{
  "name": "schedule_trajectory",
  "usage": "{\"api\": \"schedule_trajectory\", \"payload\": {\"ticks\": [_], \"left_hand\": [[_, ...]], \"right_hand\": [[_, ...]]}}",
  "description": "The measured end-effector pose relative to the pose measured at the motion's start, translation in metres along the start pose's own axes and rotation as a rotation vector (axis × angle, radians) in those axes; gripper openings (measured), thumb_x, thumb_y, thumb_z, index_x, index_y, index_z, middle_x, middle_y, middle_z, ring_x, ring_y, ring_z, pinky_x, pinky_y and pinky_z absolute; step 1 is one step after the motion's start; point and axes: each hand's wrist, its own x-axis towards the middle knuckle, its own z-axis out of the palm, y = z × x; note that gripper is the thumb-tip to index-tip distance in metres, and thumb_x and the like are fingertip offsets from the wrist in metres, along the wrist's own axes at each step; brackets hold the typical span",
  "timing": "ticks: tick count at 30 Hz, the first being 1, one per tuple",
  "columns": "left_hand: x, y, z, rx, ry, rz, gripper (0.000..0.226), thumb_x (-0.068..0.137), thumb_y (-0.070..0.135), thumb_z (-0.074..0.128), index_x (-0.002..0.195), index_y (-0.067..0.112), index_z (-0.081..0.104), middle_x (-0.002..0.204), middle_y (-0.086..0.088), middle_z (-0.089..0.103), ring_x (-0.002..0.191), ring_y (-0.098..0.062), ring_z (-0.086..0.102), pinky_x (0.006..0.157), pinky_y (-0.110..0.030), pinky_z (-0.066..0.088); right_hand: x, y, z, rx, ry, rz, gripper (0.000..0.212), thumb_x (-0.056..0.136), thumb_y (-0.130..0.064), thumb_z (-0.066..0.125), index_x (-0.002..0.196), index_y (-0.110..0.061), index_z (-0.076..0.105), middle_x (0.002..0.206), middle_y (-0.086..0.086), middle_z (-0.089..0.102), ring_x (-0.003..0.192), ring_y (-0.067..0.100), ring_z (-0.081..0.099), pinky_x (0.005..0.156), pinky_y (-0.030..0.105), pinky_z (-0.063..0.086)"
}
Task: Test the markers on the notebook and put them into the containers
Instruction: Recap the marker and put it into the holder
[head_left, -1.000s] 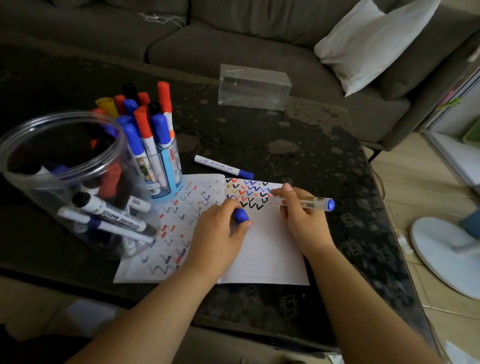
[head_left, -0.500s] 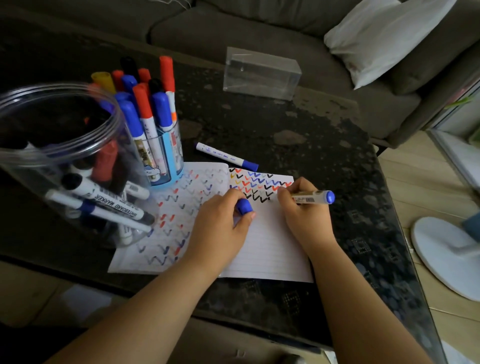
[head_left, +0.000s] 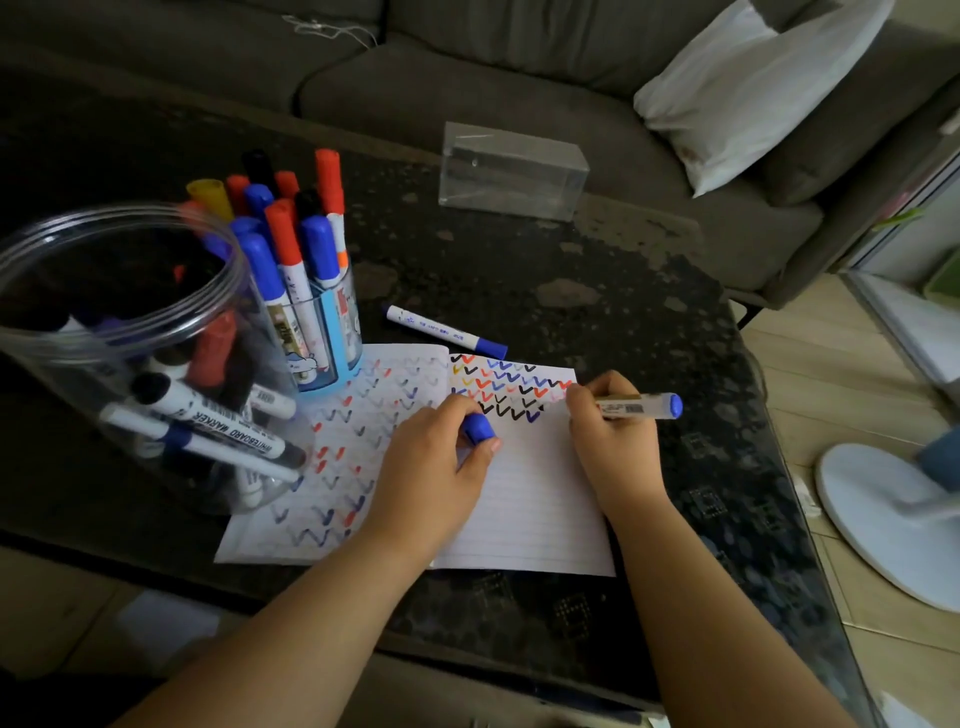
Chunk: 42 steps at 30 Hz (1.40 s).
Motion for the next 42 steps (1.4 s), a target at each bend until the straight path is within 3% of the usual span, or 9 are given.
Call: {"api": "schedule_trajectory", "payload": {"ticks": [6, 10, 14, 16, 19, 30, 35, 38, 42], "left_hand": [[0.001, 0.003, -0.004, -0.156, -0.055, -0.168, 0.022, 0.086, 0.020, 0.063, 0.101, 0.031, 0.050, 0.097, 0.007, 0.060, 0.088, -0.010, 0.058, 0.064, -0.001, 0.037], [0.002, 0.012, -0.015, -0.446, -0.100, -0.403, 0.012, 0.088, 0.021, 0.062, 0.099, 0.023, 0.061, 0.106, 0.000, 0.066, 0.091, -0.010, 0.060, 0.079, -0.017, 0.043], [-0.009, 0.043, -0.040, -0.957, -0.045, -0.678, 0.008, 0.082, 0.026, 0.065, 0.084, 0.019, 0.067, 0.078, 0.001, 0.065, 0.076, -0.012, 0.053, 0.075, -0.028, 0.041], [-0.023, 0.060, -0.052, -1.218, -0.036, -0.792, 0.008, 0.083, 0.019, 0.064, 0.085, 0.011, 0.065, 0.068, -0.003, 0.061, 0.068, -0.014, 0.050, 0.067, -0.027, 0.042], [-0.045, 0.080, -0.069, -1.351, -0.036, -0.853, 0.012, 0.083, 0.016, 0.062, 0.087, 0.005, 0.062, 0.063, -0.007, 0.062, 0.067, -0.016, 0.053, 0.066, -0.028, 0.045], [-0.087, 0.106, -0.095, -1.343, -0.097, -0.708, 0.026, 0.066, 0.017, 0.064, 0.087, 0.001, 0.066, 0.064, -0.009, 0.066, 0.063, -0.015, 0.056, 0.063, -0.028, 0.048], [-0.104, 0.098, -0.112, -0.820, -0.356, -0.404, 0.036, 0.070, 0.040, 0.058, 0.087, 0.009, 0.068, 0.064, -0.002, 0.064, 0.061, -0.013, 0.054, 0.064, -0.026, 0.045], [-0.110, 0.101, -0.121, -0.711, -0.477, -0.259, 0.032, 0.083, 0.041, 0.050, 0.083, 0.011, 0.063, 0.054, 0.004, 0.047, 0.049, -0.009, 0.040, 0.053, -0.023, 0.037], [-0.111, 0.113, -0.126, -0.765, -0.393, -0.238, 0.027, 0.096, 0.021, 0.042, 0.080, 0.003, 0.054, 0.048, 0.011, 0.032, 0.046, -0.005, 0.025, 0.050, -0.024, 0.025]], "right_hand": [[-0.002, -0.015, -0.009, 0.315, -0.004, 0.217, 0.018, 0.093, -0.021, 0.057, 0.076, -0.016, 0.051, 0.046, -0.010, 0.049, 0.040, 0.001, 0.042, 0.046, 0.017, 0.033], [-0.030, -0.037, -0.026, 0.375, -0.056, 0.225, 0.016, 0.092, -0.019, 0.059, 0.079, -0.013, 0.053, 0.049, -0.007, 0.047, 0.044, 0.003, 0.039, 0.047, 0.020, 0.032], [-0.072, -0.068, -0.046, 0.452, -0.144, 0.126, 0.015, 0.092, -0.020, 0.055, 0.081, -0.010, 0.057, 0.059, 0.003, 0.054, 0.056, 0.014, 0.043, 0.058, 0.029, 0.037], [-0.092, -0.081, -0.053, 0.489, -0.152, 0.088, 0.018, 0.094, -0.018, 0.050, 0.080, -0.009, 0.056, 0.060, 0.004, 0.057, 0.055, 0.013, 0.046, 0.055, 0.025, 0.039], [-0.115, -0.097, -0.057, 0.465, -0.176, -0.015, 0.018, 0.095, -0.013, 0.047, 0.079, -0.006, 0.052, 0.053, 0.001, 0.052, 0.048, 0.008, 0.043, 0.047, 0.018, 0.038], [-0.149, -0.110, -0.057, 0.403, -0.278, -0.147, 0.016, 0.092, -0.007, 0.052, 0.078, -0.001, 0.048, 0.050, 0.002, 0.051, 0.045, 0.008, 0.047, 0.047, 0.016, 0.039], [-0.155, -0.109, -0.064, 0.338, -0.260, -0.145, 0.026, 0.088, -0.013, 0.061, 0.071, 0.005, 0.052, 0.056, 0.011, 0.050, 0.047, 0.014, 0.042, 0.044, 0.020, 0.035], [-0.158, -0.112, -0.065, 0.315, -0.237, -0.152, 0.031, 0.083, -0.026, 0.065, 0.056, -0.014, 0.057, 0.055, 0.005, 0.042, 0.049, 0.012, 0.034, 0.046, 0.022, 0.029], [-0.167, -0.118, -0.053, 0.531, -0.215, -0.070, 0.028, 0.075, -0.021, 0.056, 0.048, -0.021, 0.048, 0.050, 0.003, 0.031, 0.045, 0.011, 0.026, 0.044, 0.027, 0.022]]}}
